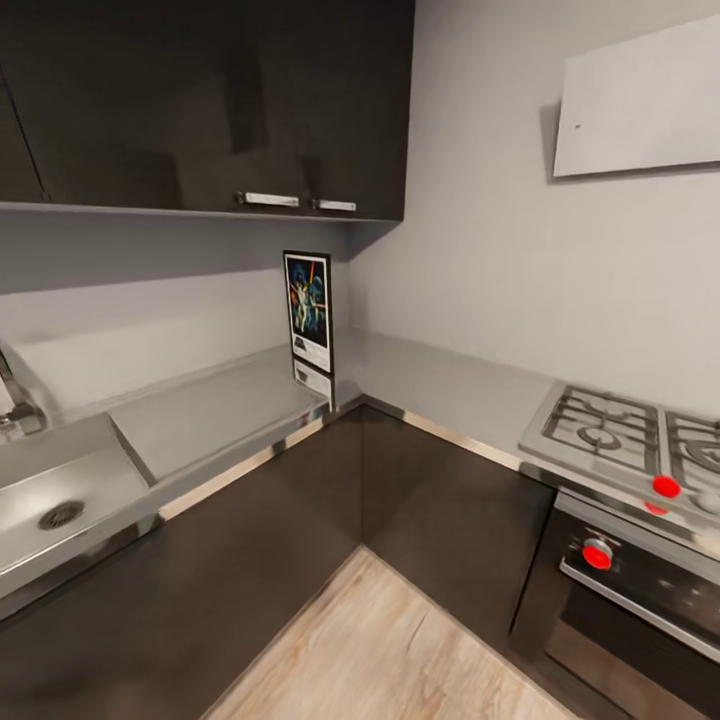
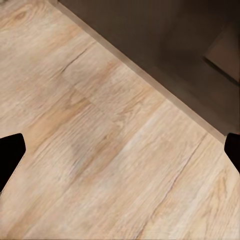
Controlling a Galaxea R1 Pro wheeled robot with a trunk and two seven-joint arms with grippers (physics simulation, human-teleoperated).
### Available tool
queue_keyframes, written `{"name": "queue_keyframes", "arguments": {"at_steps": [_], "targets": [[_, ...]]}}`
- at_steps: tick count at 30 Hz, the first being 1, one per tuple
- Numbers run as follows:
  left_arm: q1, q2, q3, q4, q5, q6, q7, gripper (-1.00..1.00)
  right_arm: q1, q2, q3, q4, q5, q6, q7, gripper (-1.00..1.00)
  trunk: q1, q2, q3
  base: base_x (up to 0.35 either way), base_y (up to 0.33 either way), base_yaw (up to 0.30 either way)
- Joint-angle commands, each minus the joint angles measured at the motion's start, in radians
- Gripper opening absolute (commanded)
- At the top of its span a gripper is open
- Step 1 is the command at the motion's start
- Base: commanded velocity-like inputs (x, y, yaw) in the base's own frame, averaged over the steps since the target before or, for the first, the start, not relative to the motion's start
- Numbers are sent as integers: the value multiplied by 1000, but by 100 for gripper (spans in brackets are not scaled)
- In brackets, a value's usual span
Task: Pick up the poster from the kitchen countertop and hang it on one of the wall nails in the kitchen.
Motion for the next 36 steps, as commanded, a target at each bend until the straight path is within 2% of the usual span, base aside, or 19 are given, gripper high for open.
{"name": "queue_keyframes", "arguments": {"at_steps": [1,10,15,18,19,20,21,23,24,25,26,28,30,31,32,33,35,36], "targets": [[0,0,1,-1,1,-2,0,100,-1,0,1,1,1,-3,0,100,1,0,-1,337,21,0],[0,0,1,-1,1,-2,0,100,-1,0,1,1,1,-3,0,100,1,0,-1,330,-30,0],[0,-1,-3,2,0,-4,-2,100,-1,1,1,1,1,-3,0,100,1,0,-1,58,-17,0],[0,-9,-17,-17,2,-3,-5,100,-1,1,0,1,0,-3,1,100,1,0,-1,5,-1,0],[0,-50,-46,-212,0,17,-23,100,0,0,-1,1,0,-3,1,100,1,0,-1,0,0,0],[0,-56,-55,-237,-1,26,-25,100,-1,0,-1,1,0,-3,1,100,1,0,-1,0,0,0],[0,-72,-80,-299,-1,68,-27,100,-1,0,-1,1,0,-3,1,100,1,0,-1,0,0,0],[0,-90,-108,-364,-1,121,-28,100,-1,0,-1,1,0,-3,1,100,1,0,-1,0,0,0],[0,-114,-138,-432,-1,182,-27,100,-1,0,-1,1,0,-3,1,100,1,0,-1,0,0,0],[0,-126,-152,-465,-1,210,-27,100,-1,0,-1,1,0,-3,1,100,1,0,-1,0,0,0],[0,-162,-187,-551,-3,283,-27,100,-1,0,-1,1,0,-3,1,100,1,0,-1,0,0,0],[-1,-191,-216,-617,-3,344,-26,100,-1,0,-1,1,0,-3,1,100,1,0,-1,0,0,0],[-14,-193,-248,-657,-4,405,-24,100,-1,0,-1,1,0,-3,1,100,1,0,-1,0,0,0],[-56,-193,-269,-686,-3,466,-22,100,-1,0,-1,1,0,-3,0,100,1,0,-1,0,0,0],[-201,-193,-303,-716,-2,579,-19,100,-1,0,-1,1,1,-3,0,100,1,0,-1,0,0,0],[-256,-193,-314,-720,-1,617,-16,100,-1,0,-1,1,1,-3,0,100,1,0,-1,0,0,0],[-314,-193,-322,-722,2,652,-9,100,-1,0,-1,1,1,-3,0,100,1,0,-1,0,0,0],[-372,-193,-327,-723,5,684,3,100,-1,0,-1,1,1,-3,1,100,1,0,-1,0,0,0]]}}
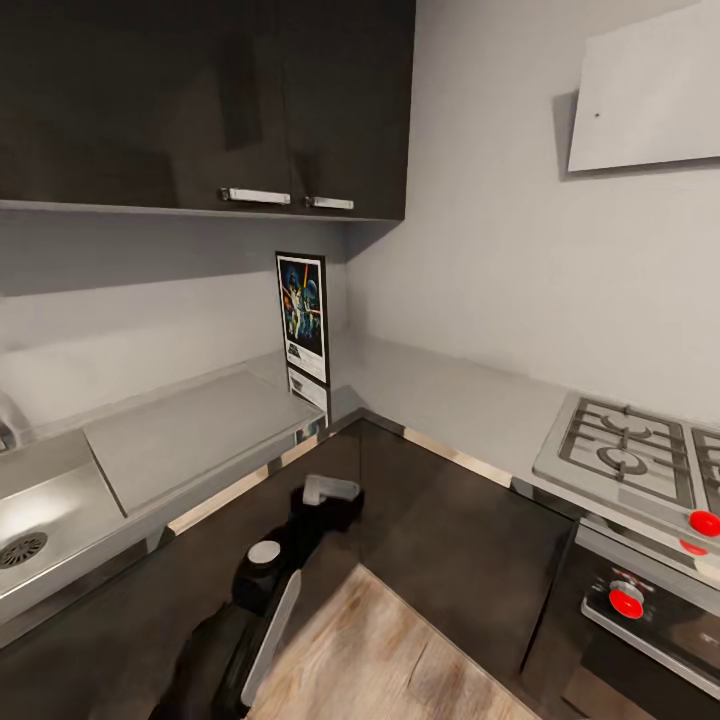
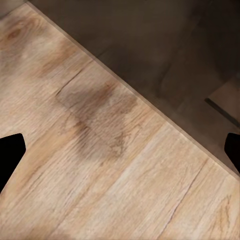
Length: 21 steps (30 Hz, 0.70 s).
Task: Pick up the poster from the kitchen countertop and hang it on one of the wall nails in the kitchen.
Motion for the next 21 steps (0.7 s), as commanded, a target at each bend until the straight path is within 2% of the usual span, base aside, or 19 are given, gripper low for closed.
{"name": "queue_keyframes", "arguments": {"at_steps": [1,2,4,5,9,11,12,13,15,16,18,21], "targets": [[-37,0,-2,-1,4,21,8,100,-1,0,1,1,1,-3,0,100,0,-1,-1,0,0,0],[-98,0,-4,0,14,48,29,100,-1,0,2,1,1,-3,0,100,0,-1,-1,0,0,0],[-162,0,-6,4,31,74,59,100,0,0,2,1,1,-3,0,100,0,-1,-1,0,0,0],[-222,0,-7,10,54,98,94,100,0,0,2,1,1,-3,0,100,0,-1,-1,0,0,0],[-330,0,-8,48,105,130,166,100,0,0,2,1,1,-3,0,100,0,-1,-1,0,0,0],[-434,0,-7,130,154,137,235,100,0,0,2,1,0,-3,1,100,0,-1,-1,0,0,0],[-455,0,-7,156,163,124,264,100,0,0,2,1,-2,-3,2,100,0,-1,-1,0,0,0],[-455,0,-7,156,163,124,264,100,0,0,2,1,-2,-3,2,100,0,-1,-1,0,0,0],[-477,0,-10,183,173,78,335,100,0,0,1,5,-7,-5,4,100,0,-1,-1,0,0,0],[-486,0,-26,194,177,52,399,100,0,0,1,17,-6,-34,4,100,0,-1,-1,0,0,0],[-490,0,-43,198,180,39,433,100,0,2,1,34,-3,-72,5,100,0,-1,-1,0,0,0],[-492,0,-50,196,181,35,446,100,0,7,2,40,-1,-88,4,100,0,-1,-1,40,-31,0]]}}
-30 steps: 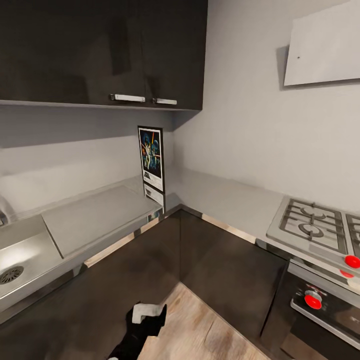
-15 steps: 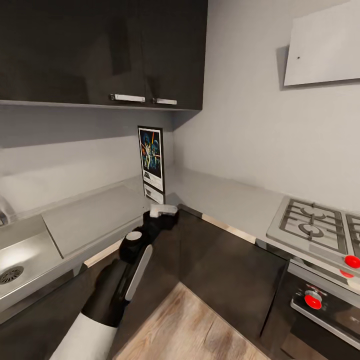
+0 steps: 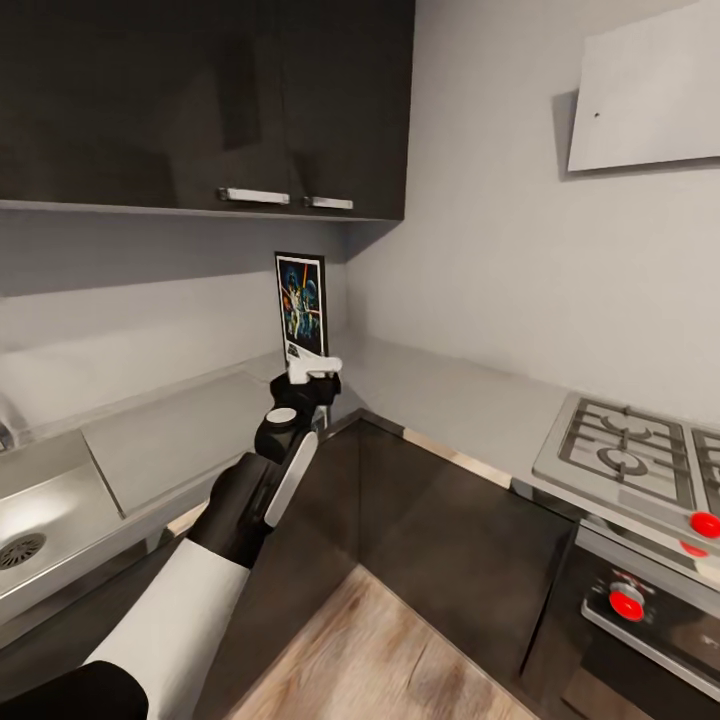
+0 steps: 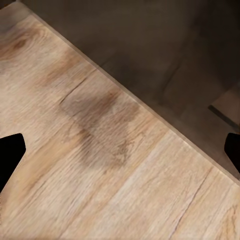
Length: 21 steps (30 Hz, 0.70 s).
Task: Pick up the poster from the kitchen countertop and hang it on one of the wall nails in the kitchen.
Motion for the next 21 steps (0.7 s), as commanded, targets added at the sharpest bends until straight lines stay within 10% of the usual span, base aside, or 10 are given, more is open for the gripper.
{"name": "queue_keyframes", "arguments": {"at_steps": [1,21], "targets": [[-1,0,-2,-1,10,2,11,100,-1,0,1,1,1,-4,0,100,0,-1,-1,143,-106,0],[-2,0,-39,5,7,1,87,100,-1,3,3,25,3,-8,-1,100,0,-1,-1,110,-91,0]]}}
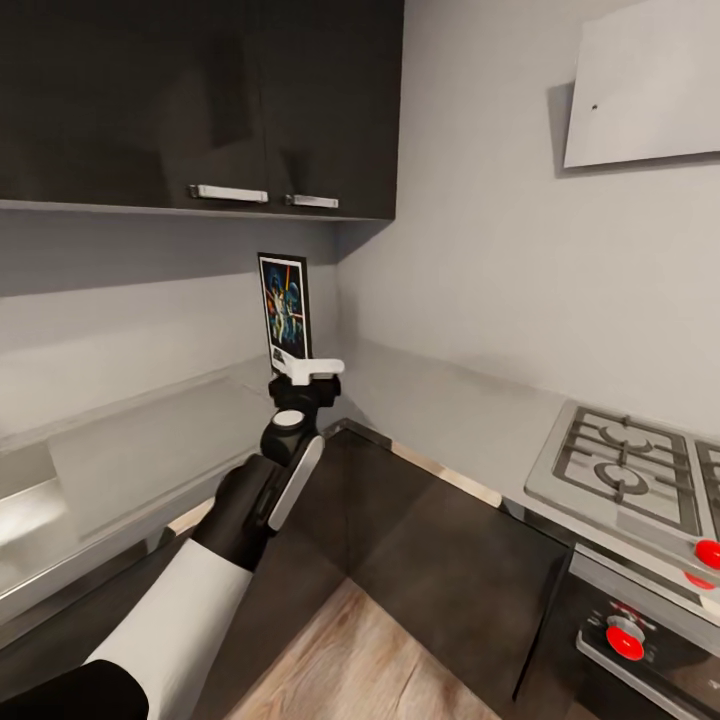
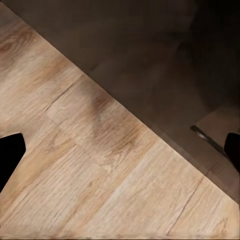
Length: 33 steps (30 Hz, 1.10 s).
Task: Pick up the poster from the kitchen countertop and hang it on one of the wall nails in the kitchen.
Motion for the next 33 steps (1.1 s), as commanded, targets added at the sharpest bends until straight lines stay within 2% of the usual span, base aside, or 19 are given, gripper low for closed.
{"name": "queue_keyframes", "arguments": {"at_steps": [1,3,6,18,33], "targets": [[-1,0,-13,-1,10,2,39,100,-1,0,2,8,1,-3,0,100,0,-1,-1,9,-8,0],[-2,0,-37,-1,8,3,82,100,-1,0,2,16,1,-4,0,100,0,-1,-1,4,-3,0],[-7,0,-45,3,7,3,97,100,-1,0,3,20,1,-4,0,100,0,-1,-1,1,-1,0],[-10,0,-47,16,7,1,104,100,-1,3,3,23,1,-4,0,100,0,-1,-1,118,4,0],[-10,0,-47,7,7,2,104,100,-1,6,4,25,1,-3,0,100,0,-1,-1,142,88,0]]}}
